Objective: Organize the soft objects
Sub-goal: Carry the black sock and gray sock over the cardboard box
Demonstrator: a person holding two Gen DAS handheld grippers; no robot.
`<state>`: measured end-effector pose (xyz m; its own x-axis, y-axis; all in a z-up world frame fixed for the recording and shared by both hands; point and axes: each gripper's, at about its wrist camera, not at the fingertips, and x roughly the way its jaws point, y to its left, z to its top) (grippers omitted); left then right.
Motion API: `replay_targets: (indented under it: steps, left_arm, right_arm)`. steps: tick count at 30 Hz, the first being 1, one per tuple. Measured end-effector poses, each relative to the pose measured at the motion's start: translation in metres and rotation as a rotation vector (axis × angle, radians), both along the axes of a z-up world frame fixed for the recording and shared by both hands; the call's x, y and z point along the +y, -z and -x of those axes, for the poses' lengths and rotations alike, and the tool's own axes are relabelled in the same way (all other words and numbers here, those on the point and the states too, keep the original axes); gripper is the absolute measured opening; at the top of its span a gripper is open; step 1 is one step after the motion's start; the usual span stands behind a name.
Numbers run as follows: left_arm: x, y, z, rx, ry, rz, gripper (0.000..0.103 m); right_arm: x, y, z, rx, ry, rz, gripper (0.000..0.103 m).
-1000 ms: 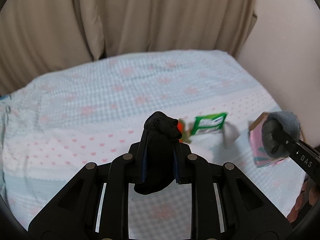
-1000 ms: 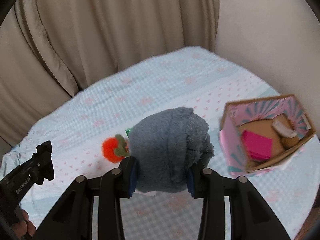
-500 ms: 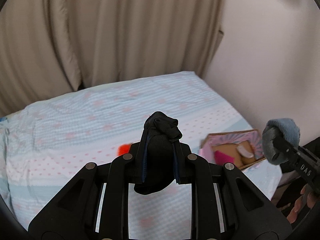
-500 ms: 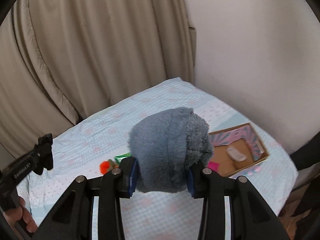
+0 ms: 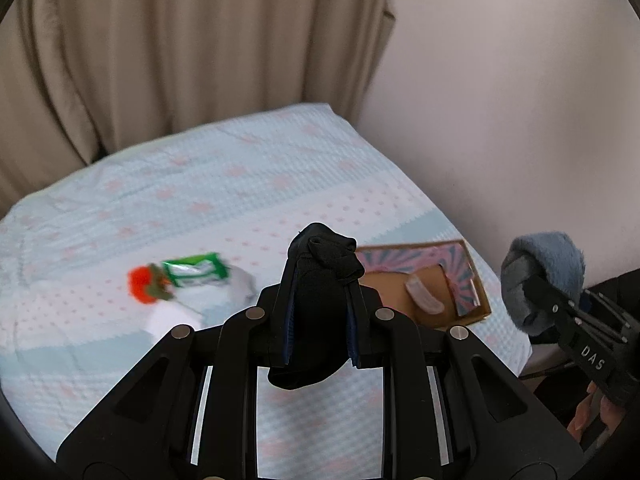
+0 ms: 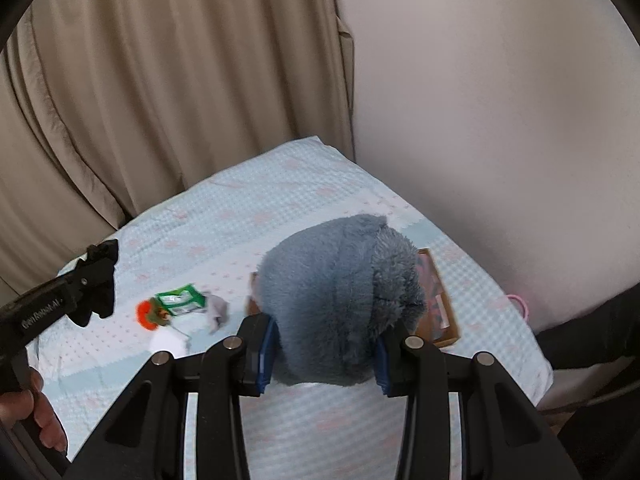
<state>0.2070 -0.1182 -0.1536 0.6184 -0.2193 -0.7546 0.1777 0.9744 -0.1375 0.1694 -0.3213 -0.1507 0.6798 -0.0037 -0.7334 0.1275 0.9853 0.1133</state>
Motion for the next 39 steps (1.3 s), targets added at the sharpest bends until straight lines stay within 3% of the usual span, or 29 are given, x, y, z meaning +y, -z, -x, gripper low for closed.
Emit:
replay_targets:
  steps: [10, 19, 22, 28, 29, 31, 32, 33, 35, 36, 39]
  left_arm:
    - [-0.112, 0.088, -0.057, 0.156, 0.061, -0.041, 0.017]
    - [-0.149, 0.169, -0.101, 0.359, 0.082, -0.083, 0.017]
    - [-0.159, 0.193, -0.109, 0.423, 0.097, -0.130, 0.017]
    - [-0.166, 0.205, -0.118, 0.479, 0.088, -0.176, 0.017]
    - [-0.168, 0.204, -0.120, 0.475, 0.090, -0.184, 0.020]
    - [-0.173, 0.203, -0.120, 0.476, 0.105, -0.198, 0.041]
    - [-0.173, 0.202, -0.120, 0.475, 0.108, -0.204, 0.075]
    - [-0.174, 0.200, -0.119, 0.468, 0.110, -0.209, 0.103]
    - [-0.172, 0.192, -0.115, 0.436, 0.115, -0.204, 0.103]
    - [-0.171, 0.191, -0.115, 0.441, 0.119, -0.200, 0.103]
    - [-0.167, 0.188, -0.111, 0.464, 0.117, -0.210, 0.103]
  right_arm:
    - [-0.076, 0.064, -0.059, 0.133, -0.085, -0.018, 0.036]
    - [-0.103, 0.137, -0.128, 0.350, -0.134, -0.172, 0.036]
    - [-0.109, 0.164, -0.150, 0.434, -0.125, -0.228, 0.036]
    - [-0.113, 0.189, -0.171, 0.533, -0.110, -0.283, 0.037]
    - [-0.114, 0.192, -0.173, 0.547, -0.107, -0.295, 0.037]
    - [-0.116, 0.195, -0.177, 0.564, -0.099, -0.315, 0.040]
    - [-0.118, 0.196, -0.178, 0.576, -0.100, -0.332, 0.041]
    - [-0.117, 0.199, -0.181, 0.592, -0.103, -0.355, 0.049]
    - [-0.117, 0.201, -0.185, 0.591, -0.107, -0.382, 0.076]
    - [-0.116, 0.200, -0.185, 0.572, -0.108, -0.383, 0.101]
    - [-0.116, 0.196, -0.182, 0.524, -0.100, -0.371, 0.103]
